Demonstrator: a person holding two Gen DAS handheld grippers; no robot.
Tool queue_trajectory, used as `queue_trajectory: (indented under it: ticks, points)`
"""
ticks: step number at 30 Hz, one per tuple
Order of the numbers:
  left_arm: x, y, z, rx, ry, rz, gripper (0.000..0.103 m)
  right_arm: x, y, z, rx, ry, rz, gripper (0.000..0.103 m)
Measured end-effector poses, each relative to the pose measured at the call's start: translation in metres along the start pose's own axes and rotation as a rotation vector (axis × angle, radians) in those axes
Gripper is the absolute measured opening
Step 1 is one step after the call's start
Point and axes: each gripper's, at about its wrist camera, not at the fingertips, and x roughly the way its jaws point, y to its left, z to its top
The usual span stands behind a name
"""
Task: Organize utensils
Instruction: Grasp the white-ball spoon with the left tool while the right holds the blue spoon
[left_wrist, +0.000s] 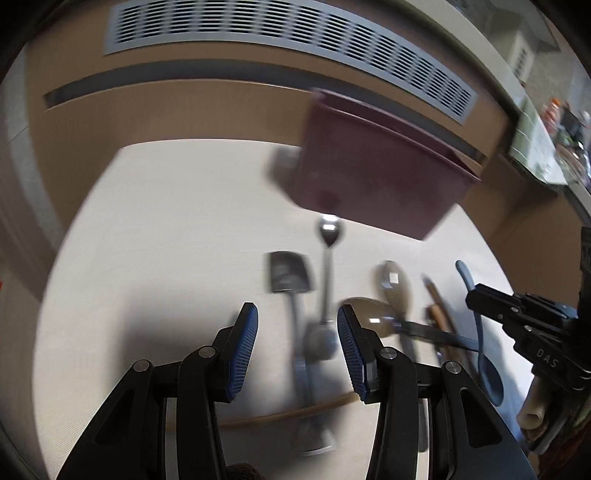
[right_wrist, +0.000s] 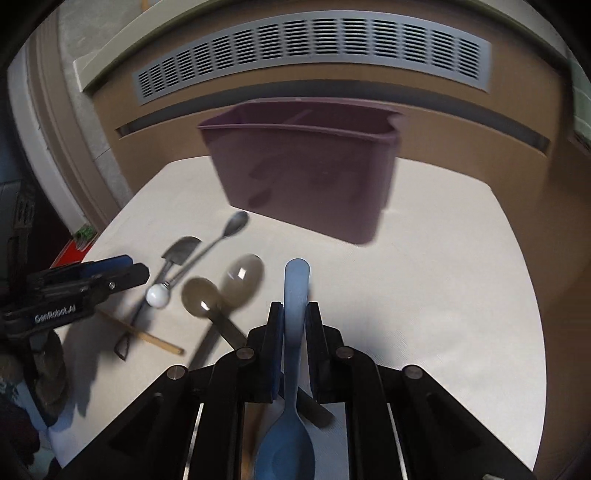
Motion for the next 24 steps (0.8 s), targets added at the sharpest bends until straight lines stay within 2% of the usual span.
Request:
queue_trajectory:
  ticks: [3, 7, 10, 13, 20, 24]
  points:
    - [-0.006, -0.019, -0.008, 0.065, -0.028, -0.035, 0.046, -0.009, -0.017, -0.010, 0.048, -0.019, -0.006, 0.011]
    - [-0.003, -0.035, -0.019, 0.125, -0.047, 0.043, 0.046, -0.018, -0.030, -0.020, 0.087, -0.041, 0.010, 0.011]
    - [0.005, -0.037, -0.020, 0.115, -0.025, 0.101, 0.046, -0.016, -0.033, -0.027, 0.100, -0.038, 0.022, 0.011]
    - [0.005, -0.039, -0.022, 0.113, -0.036, 0.141, 0.046, -0.014, -0.034, -0.031, 0.118, -0.036, 0.039, 0.011]
    - [0.009, -0.019, -0.023, 0.029, 0.021, 0.119, 0.046, -0.018, -0.038, -0.040, 0.134, -0.039, 0.050, 0.011]
    - [0.008, -0.021, -0.027, 0.041, 0.022, 0.130, 0.046, -0.021, -0.038, -0.042, 0.135, -0.047, 0.052, 0.011]
